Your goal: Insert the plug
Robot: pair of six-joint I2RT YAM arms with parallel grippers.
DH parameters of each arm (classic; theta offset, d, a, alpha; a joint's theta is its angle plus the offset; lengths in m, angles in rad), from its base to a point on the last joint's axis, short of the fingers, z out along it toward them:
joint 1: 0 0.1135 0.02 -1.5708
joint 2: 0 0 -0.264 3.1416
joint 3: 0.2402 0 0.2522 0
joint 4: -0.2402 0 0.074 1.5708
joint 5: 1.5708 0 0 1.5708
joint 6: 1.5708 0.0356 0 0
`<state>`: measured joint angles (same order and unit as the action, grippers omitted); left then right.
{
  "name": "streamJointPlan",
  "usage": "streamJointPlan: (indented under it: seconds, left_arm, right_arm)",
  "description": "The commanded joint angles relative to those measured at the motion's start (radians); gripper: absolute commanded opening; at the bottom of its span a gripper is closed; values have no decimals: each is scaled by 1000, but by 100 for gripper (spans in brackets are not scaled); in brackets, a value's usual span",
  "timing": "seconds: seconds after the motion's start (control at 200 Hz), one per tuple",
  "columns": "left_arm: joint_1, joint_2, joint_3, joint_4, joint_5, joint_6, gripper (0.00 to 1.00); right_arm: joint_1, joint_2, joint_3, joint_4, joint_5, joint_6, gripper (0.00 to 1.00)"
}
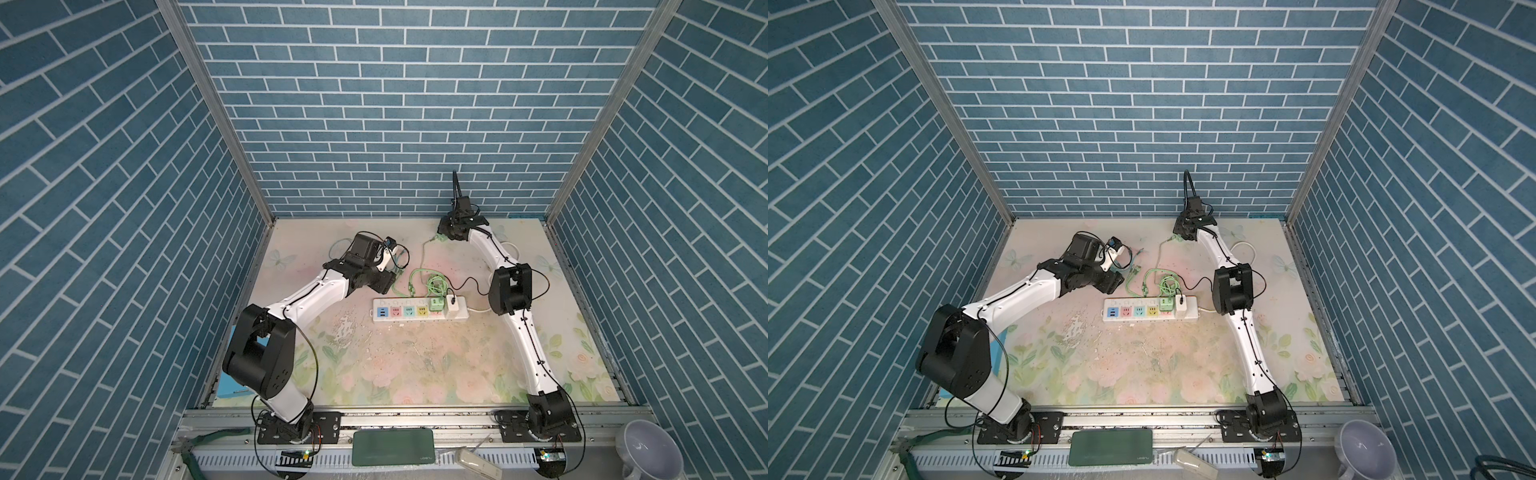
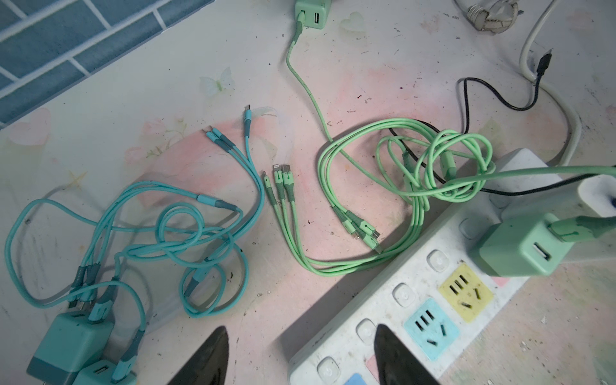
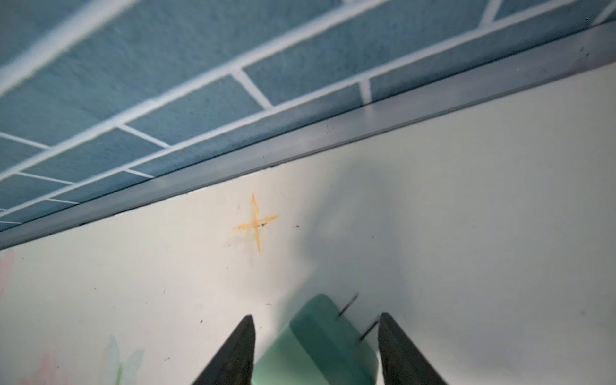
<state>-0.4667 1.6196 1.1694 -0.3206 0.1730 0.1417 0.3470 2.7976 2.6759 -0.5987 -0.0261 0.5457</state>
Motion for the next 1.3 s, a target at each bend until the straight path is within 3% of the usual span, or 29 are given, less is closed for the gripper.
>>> streamJointPlan:
  seconds: [0.0, 0.365, 0.63, 0.785, 0.9, 0.995, 1.19, 1.295]
  left_arm:
    - [6, -44, -23, 10, 12, -10, 70]
    - [7, -75, -66, 33, 23, -16, 70]
    - [7, -73, -76, 51, 39, -19, 70]
    - [7, -69, -75, 49, 48, -22, 70]
    - [5, -67, -77, 47, 52, -27, 71]
    - [4, -66, -77, 45, 56, -35, 71]
    - [4, -70, -77, 31, 56, -42, 71]
    - [5, -71, -72, 19, 48, -38, 71]
  right_arm:
    - [25, 13, 46, -92, 38, 22, 57]
    - [40, -64, -48, -228, 103, 13, 50]
    - [49, -347, -519, -105, 102, 60, 51]
    - [42, -481, -699, -3, 75, 37, 62]
    - [27, -530, -721, 16, 80, -35, 64]
    - [10, -535, -707, 30, -15, -133, 64]
    - [6, -533, -672, -67, -88, -371, 62]
    - [-1, -550, -674, -141, -71, -503, 60]
